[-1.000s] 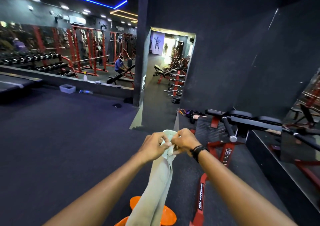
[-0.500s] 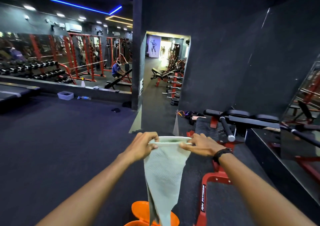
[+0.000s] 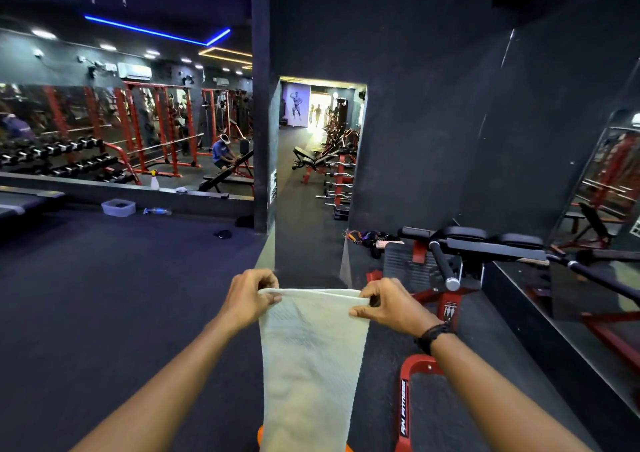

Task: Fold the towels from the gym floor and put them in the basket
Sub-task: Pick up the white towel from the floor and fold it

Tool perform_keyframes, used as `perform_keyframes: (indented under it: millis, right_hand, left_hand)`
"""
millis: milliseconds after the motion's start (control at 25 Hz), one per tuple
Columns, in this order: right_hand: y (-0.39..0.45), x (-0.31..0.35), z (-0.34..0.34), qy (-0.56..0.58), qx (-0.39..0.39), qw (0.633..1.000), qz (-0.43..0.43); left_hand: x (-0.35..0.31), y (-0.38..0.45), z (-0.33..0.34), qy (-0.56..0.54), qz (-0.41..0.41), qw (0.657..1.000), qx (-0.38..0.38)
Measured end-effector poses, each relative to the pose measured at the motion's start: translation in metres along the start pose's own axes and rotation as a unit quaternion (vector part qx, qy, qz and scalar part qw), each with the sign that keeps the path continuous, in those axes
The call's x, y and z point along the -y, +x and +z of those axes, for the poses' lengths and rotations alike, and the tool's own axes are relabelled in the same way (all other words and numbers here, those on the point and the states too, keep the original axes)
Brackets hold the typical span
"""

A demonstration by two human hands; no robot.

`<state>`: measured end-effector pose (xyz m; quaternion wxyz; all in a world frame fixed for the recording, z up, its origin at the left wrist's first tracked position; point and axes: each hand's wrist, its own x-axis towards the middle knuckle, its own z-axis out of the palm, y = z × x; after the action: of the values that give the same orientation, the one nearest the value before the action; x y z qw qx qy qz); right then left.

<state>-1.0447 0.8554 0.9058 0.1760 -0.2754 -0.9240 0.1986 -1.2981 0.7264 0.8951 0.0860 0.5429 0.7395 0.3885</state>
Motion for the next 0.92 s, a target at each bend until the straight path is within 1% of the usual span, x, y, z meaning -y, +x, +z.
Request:
perform_keyframes:
  millis: [120,200,400,600,680,840,920]
  right_hand:
    - [-0.001,-0.003,0.004,0.019,-0.037,0.999,0.009]
    - [-0.001,-0.002,0.005,0.035,-0.048,0.998,0.006]
    - [0.001,0.004,-0.003,0.043,-0.051,0.998,-0.014]
    - [-0.001,-0.005,-0.007,-0.021,-0.012,1.000,0.004]
    - [-0.003,-0.008,-0.007,-0.021,-0.002,1.000,0.015]
    - [-0.011,-0.010,-0.005,0.017,-0.015,0.999,0.030]
    - [-0.013,-0.010,-0.005,0.038,-0.044,0.997,0.042]
  left_hand:
    - [0.008,-0.001,0.002,0.013,0.015,0.998,0.053]
    - [0.010,-0.003,0.004,0.009,0.021,0.996,0.082]
    - [0.007,-0.013,0.008,-0.054,0.001,0.991,0.123]
    - [0.006,-0.015,0.011,-0.089,-0.036,0.988,0.120]
    - [0.005,-0.016,0.013,-0.097,-0.037,0.987,0.126]
    - [0.003,-0.015,0.016,-0.110,-0.039,0.988,0.105]
    - [0.000,-0.014,0.017,-0.141,-0.054,0.986,0.075]
